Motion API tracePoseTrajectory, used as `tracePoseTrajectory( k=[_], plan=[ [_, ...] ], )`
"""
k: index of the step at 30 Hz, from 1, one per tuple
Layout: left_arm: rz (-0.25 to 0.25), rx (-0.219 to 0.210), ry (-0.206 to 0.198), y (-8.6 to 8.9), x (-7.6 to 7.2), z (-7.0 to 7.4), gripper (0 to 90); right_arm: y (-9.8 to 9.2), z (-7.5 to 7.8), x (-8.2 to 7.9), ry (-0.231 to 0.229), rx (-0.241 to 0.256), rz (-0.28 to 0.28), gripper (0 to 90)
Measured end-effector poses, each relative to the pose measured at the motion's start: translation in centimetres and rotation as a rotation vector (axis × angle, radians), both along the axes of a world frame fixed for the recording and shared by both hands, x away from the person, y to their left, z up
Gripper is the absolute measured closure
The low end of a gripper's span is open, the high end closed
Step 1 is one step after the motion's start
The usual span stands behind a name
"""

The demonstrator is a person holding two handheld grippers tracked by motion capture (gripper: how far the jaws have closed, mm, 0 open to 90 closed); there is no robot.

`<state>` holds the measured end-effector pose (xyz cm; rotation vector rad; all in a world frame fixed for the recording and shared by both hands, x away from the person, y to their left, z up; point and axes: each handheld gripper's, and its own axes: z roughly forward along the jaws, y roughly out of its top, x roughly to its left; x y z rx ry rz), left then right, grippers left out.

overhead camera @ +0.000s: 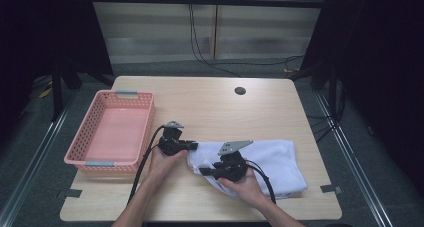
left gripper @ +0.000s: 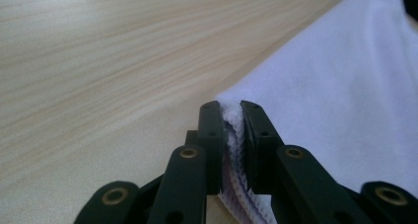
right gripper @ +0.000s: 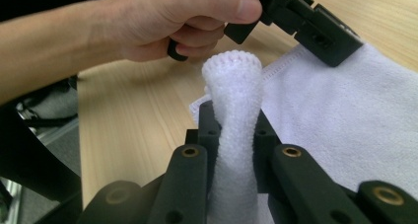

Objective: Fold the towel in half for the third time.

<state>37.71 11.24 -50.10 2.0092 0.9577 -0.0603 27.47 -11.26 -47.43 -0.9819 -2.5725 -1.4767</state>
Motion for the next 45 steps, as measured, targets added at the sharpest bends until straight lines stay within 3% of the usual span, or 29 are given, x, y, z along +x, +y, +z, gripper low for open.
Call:
tracePoseTrajectory(
  k=[2, 4, 6, 8, 15, 21, 24, 30, 33, 39, 42, 45],
  plan=[
    [0.000, -0.032, -0.004, 0.3, 0.0, 0.5, 81.2, -0.2, 0.3, 0.1, 0.002, 0.009, -0.003, 81.5],
    [0.000, -0.058, -0.014, 0.5, 0.0, 1.1, 81.3, -0.5, 0.6, 0.3, 0.014, 0.048, -0.008, 81.6],
    [-0.008, -0.072, -0.022, 0.7, -0.1, 1.8, 81.3, -0.6, 1.3, 0.2, -0.024, 0.027, -0.015, 81.7],
    [-0.006, -0.079, -0.024, 0.8, 0.0, 2.3, 81.3, -0.6, 1.9, 0.2, -0.035, 0.042, -0.014, 81.8],
    [0.018, -0.139, -0.025, 1.8, 0.3, 3.6, 81.4, 0.3, 2.9, 0.2, -0.043, 0.065, 0.000, 82.0],
    [0.040, -0.139, -0.039, 3.2, 0.5, 5.0, 81.5, 1.5, 4.1, 0.4, -0.067, 0.086, 0.018, 82.1],
    [0.028, -0.141, -0.055, 3.7, 0.4, 6.0, 81.4, 2.1, 4.7, 0.5, -0.077, 0.102, 0.026, 82.1],
    [0.049, -0.117, -0.057, 5.0, 0.3, 7.9, 81.5, 3.4, 5.8, 0.6, -0.097, 0.119, 0.053, 82.2],
    [0.055, -0.111, -0.111, 5.7, -0.2, 9.5, 81.4, 4.2, 6.8, 0.7, -0.116, 0.133, 0.074, 82.3],
    [0.096, -0.075, -0.133, 7.4, -1.0, 13.1, 81.5, 6.5, 9.4, 0.5, -0.165, 0.176, 0.123, 82.3],
    [0.106, -0.052, -0.140, 7.8, -0.8, 13.2, 81.5, 7.0, 9.5, 0.4, -0.176, 0.199, 0.127, 82.4],
    [0.112, -0.058, -0.116, 7.2, -0.4, 11.8, 81.6, 6.8, 8.6, 0.5, -0.160, 0.198, 0.107, 82.4]
  ],
)
